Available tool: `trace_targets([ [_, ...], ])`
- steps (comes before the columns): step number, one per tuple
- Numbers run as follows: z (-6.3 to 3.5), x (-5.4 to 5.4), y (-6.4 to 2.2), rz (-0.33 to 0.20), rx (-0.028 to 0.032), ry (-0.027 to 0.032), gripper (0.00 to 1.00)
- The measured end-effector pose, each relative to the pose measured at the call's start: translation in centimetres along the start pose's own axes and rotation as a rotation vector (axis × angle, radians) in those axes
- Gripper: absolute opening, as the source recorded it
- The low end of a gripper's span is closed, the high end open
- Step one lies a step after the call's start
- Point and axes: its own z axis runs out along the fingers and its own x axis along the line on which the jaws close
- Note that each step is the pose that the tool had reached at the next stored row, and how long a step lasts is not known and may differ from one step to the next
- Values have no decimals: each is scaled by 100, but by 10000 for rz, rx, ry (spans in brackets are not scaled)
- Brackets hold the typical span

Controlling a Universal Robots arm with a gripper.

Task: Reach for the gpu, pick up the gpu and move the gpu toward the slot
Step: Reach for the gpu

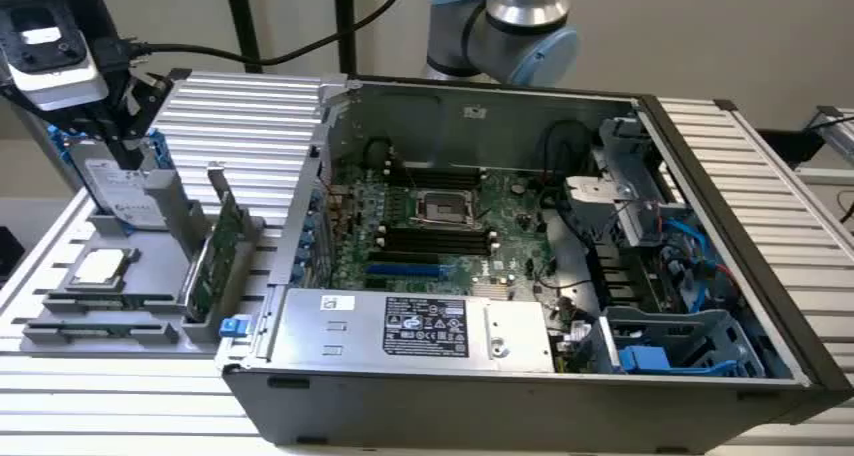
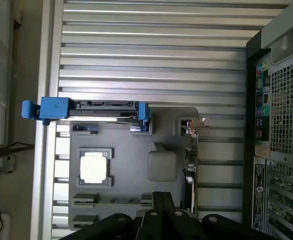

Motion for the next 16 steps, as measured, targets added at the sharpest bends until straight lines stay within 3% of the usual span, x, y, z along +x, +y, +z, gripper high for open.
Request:
trace_targets([
  [10,0,0,0,0,1,0,11],
  [14,8,-2,-8,1,43,2,11],
  [16,17,-22,-53,0,56,1,11],
])
